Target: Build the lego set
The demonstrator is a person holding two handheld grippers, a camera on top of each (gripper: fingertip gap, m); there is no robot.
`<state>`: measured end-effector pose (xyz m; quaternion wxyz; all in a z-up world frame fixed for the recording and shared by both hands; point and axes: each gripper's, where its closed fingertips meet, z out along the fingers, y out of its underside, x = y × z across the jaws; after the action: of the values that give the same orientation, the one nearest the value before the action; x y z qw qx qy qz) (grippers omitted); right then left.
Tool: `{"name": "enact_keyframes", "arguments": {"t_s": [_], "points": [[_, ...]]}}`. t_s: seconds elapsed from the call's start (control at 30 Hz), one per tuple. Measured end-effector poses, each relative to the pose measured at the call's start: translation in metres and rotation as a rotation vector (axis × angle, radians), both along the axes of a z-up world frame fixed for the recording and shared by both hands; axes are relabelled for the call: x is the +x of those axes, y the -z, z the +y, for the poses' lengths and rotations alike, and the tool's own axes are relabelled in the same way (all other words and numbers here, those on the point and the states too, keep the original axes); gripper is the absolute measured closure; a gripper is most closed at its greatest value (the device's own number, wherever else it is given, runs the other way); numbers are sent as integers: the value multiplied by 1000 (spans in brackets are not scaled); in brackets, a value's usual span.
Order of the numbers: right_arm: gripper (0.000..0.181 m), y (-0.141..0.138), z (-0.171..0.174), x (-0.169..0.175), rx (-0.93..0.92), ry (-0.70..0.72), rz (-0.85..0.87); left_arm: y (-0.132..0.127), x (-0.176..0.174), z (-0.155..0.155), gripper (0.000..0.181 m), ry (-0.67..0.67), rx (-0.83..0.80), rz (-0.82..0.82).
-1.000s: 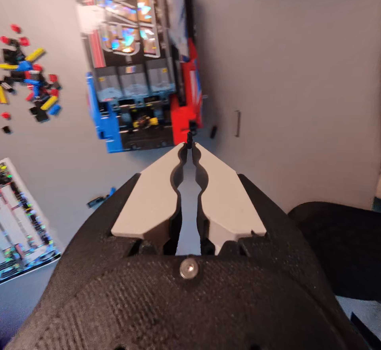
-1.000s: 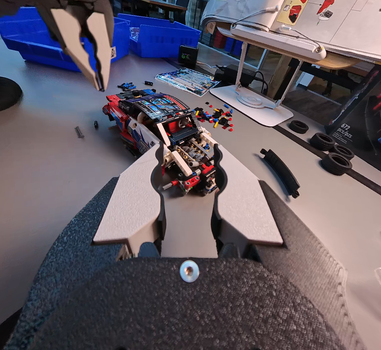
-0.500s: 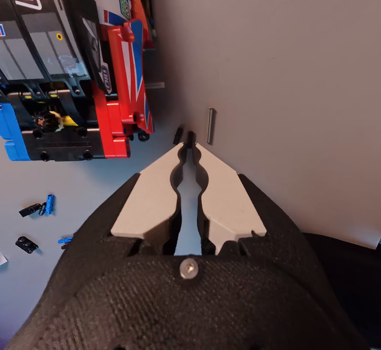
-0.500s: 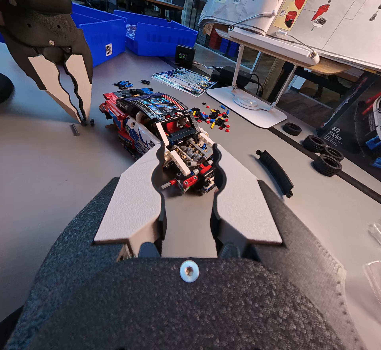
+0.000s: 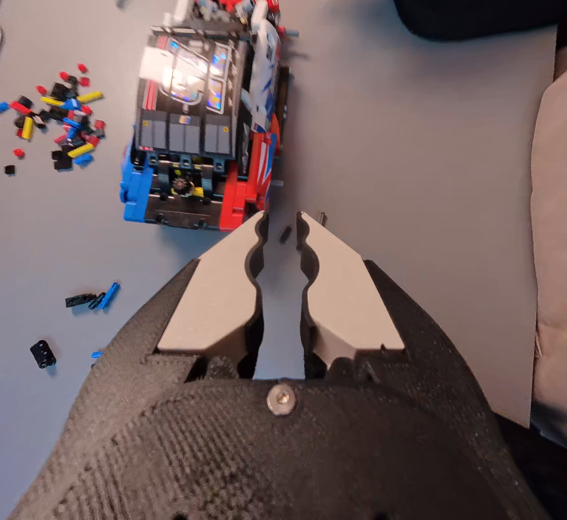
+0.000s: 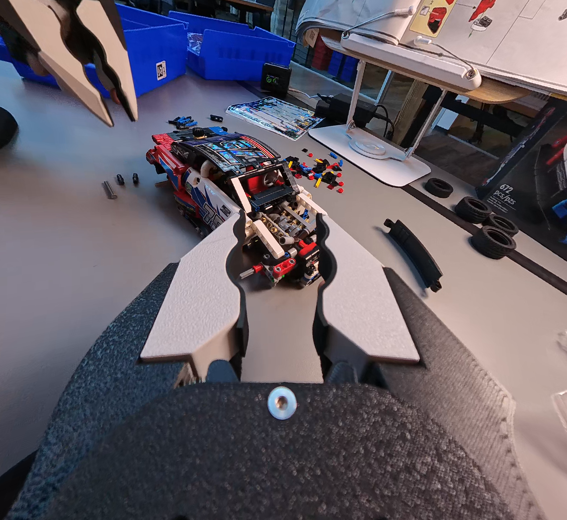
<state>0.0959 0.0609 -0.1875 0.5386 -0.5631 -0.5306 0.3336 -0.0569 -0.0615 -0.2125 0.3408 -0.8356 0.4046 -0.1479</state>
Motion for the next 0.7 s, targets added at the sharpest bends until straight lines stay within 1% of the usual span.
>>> {"name": "enact_keyframes", "arguments": {"t_s": [0.03,0.1,0.2,0.27,0.33,0.43,0.53,0.6,0.7], "points": [[138,1,1,0,-2,1,1,-9,-2,6,164,-35,50,-53],[138,2,2,0,-8,6,4,-25,-9,15,164,-107,153,-142],[138,4,5,0,-19,17,5,-37,-34,24,163,-247,283,-195],[139,5,6,0,-21,24,3,-44,-55,26,164,-359,353,-240],[139,7,6,-1,-17,31,-3,-52,-76,21,164,-454,404,-283],[139,8,8,-1,-12,43,-5,-70,-108,7,164,-584,508,-327],[139,7,12,-2,-10,64,7,-91,-139,-13,163,-706,643,-332],[139,6,14,-2,-11,80,15,-104,-162,-31,163,-790,726,-307],[139,6,16,-4,-10,99,21,-128,-214,-68,163,-965,863,-205]]}}
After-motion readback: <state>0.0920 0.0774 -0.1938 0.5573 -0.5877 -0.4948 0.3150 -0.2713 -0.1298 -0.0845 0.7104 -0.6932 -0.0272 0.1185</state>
